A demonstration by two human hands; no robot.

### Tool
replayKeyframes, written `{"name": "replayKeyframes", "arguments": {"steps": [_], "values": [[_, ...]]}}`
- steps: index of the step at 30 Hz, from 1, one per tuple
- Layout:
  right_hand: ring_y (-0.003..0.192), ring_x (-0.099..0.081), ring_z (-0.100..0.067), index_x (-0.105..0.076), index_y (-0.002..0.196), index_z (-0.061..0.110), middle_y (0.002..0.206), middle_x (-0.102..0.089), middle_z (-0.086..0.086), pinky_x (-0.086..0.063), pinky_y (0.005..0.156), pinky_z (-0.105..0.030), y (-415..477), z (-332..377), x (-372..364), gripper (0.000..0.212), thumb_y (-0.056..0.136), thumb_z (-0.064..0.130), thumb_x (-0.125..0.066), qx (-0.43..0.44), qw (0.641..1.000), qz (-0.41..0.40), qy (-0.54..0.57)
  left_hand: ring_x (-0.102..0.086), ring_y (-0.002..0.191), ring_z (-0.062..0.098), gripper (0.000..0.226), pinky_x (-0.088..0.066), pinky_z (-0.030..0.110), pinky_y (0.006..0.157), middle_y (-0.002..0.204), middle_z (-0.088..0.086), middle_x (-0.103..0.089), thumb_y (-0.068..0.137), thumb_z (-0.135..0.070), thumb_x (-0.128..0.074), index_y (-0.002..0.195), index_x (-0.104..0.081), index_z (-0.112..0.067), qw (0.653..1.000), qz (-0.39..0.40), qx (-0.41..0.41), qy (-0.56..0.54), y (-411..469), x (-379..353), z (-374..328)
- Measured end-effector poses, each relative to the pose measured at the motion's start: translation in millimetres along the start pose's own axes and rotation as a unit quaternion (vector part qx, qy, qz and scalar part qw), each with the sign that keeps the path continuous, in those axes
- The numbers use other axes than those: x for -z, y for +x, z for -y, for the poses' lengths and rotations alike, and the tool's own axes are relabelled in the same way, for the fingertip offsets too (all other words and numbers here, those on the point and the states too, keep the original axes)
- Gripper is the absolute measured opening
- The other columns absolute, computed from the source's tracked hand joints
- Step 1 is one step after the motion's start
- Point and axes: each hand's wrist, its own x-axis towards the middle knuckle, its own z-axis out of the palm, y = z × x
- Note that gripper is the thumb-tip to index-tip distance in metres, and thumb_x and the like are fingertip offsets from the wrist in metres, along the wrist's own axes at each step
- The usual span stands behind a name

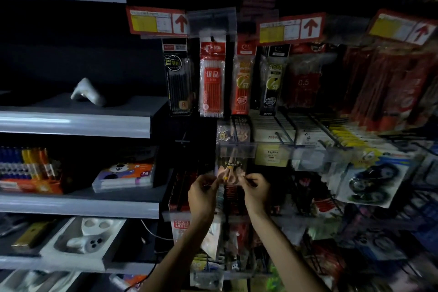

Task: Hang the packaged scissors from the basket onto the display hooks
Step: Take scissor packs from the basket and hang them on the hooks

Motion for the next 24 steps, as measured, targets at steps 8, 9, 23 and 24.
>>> {"name": "replayKeyframes", "arguments": {"steps": [8, 9, 23, 24], "values": [[0.073, -0.063, -0.008, -0.068, 0.083, 0.013, 0.077, -0.067, 0.003, -0.045, 0.063, -0.015, 0, -3, 9, 0.015, 0.083, 0.011, -0.083, 0.024, 1.0, 0.003, -0.014, -0.07, 0.082, -0.002, 0.007, -0.05, 0.008, 0.065, 0.088, -0.014, -0.074, 0.092, -0.028, -0.08, 0.095, -0.074, -0.024, 0.998, 0.018, -0.021, 0.047, -6, 1, 8], [0.074, -0.064, -0.01, -0.068, 0.082, 0.016, 0.077, -0.067, 0.003, -0.046, 0.064, -0.02, 0, -5, 9, 0.016, 0.083, 0.014, -0.084, 0.023, 0.999, 0.002, -0.025, -0.07, 0.082, -0.003, 0.007, -0.05, 0.008, 0.065, 0.088, -0.015, -0.074, 0.092, -0.028, -0.079, 0.095, -0.074, -0.024, 0.998, 0.019, -0.025, 0.057, -6, 2, 8], [0.079, -0.064, -0.016, -0.065, 0.089, 0.014, 0.084, -0.066, 0.0, -0.048, 0.069, -0.025, -2, -4, 11, 0.02, 0.082, 0.009, -0.083, 0.0, 0.999, 0.027, -0.022, -0.071, 0.085, 0.002, 0.01, -0.061, 0.03, 0.073, 0.093, -0.013, -0.075, 0.095, -0.034, -0.077, 0.1, -0.074, -0.026, 0.997, 0.018, -0.03, 0.07, -8, 10, 3], [0.082, -0.065, -0.019, -0.065, 0.092, 0.013, 0.086, -0.067, -0.002, -0.049, 0.071, -0.025, -4, -2, 12, 0.021, 0.082, 0.008, -0.083, 0.0, 0.999, 0.028, -0.021, -0.072, 0.084, 0.003, 0.012, -0.062, 0.033, 0.072, 0.092, -0.013, -0.075, 0.094, -0.038, -0.077, 0.1, -0.073, -0.028, 0.997, 0.016, -0.031, 0.065, -9, 11, 1]]}}
